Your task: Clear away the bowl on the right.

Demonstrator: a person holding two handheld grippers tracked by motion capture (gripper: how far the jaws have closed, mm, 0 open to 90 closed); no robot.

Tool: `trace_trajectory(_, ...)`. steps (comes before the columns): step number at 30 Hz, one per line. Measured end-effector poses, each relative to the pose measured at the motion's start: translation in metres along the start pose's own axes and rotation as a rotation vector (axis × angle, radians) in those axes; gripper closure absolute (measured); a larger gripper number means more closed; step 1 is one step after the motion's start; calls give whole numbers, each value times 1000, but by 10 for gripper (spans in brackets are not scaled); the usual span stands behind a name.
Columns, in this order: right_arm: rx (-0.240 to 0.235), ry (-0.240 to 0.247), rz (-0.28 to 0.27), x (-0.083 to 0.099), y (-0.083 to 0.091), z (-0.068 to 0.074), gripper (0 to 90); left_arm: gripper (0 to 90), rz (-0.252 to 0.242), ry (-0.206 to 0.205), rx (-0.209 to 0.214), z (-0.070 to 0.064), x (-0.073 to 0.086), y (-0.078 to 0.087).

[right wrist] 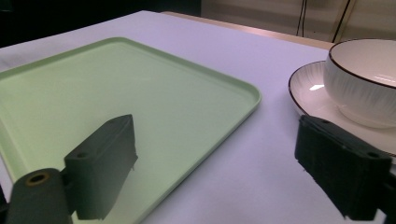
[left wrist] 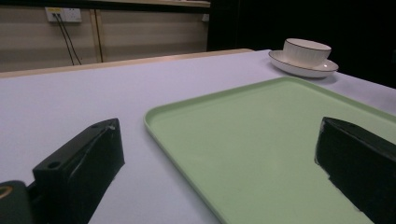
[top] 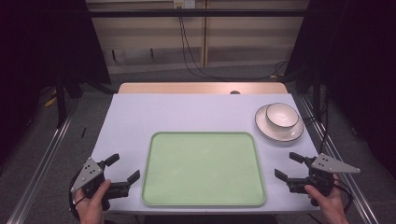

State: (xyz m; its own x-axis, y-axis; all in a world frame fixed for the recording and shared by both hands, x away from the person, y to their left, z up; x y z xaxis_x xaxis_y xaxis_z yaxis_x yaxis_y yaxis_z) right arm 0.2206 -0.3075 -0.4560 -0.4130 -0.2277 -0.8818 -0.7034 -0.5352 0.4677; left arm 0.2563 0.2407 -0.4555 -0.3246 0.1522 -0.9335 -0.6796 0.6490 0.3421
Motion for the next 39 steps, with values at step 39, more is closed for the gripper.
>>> trace_trajectory(39, 101, -90, 94, -17, -5, -55, 264, 12, 6, -10, 2, 0, 0, -2)
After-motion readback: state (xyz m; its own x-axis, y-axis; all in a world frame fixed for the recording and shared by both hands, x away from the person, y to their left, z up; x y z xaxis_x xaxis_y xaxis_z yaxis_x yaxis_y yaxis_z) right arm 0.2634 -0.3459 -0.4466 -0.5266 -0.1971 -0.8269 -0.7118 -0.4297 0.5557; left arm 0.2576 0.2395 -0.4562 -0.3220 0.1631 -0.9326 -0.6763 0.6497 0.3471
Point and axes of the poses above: each handheld gripper's, and its own axes: y roughly backward along the jaws, x roughly out of its underside, z roughly to its left, the point moved 4 cm from there along -y, roughly forward along the jaws, and after that the axes turned 6 degrees about z, right-handed, at the moved point
